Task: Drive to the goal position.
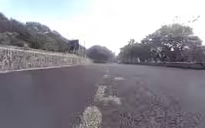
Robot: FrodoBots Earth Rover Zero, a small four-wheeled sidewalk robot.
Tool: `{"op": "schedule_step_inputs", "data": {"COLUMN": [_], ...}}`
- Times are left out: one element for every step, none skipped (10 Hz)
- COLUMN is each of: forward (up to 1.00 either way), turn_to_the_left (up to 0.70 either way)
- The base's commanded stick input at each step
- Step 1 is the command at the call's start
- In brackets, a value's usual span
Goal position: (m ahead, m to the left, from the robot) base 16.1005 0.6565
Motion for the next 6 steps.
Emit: {"op": "schedule_step_inputs", "data": {"forward": [0.7, 0.7, 0.7, 0.7, 0.7, 0.7], "turn_to_the_left": [0.0, 0.0, 0.0, 0.0, 0.0, 0.0]}}
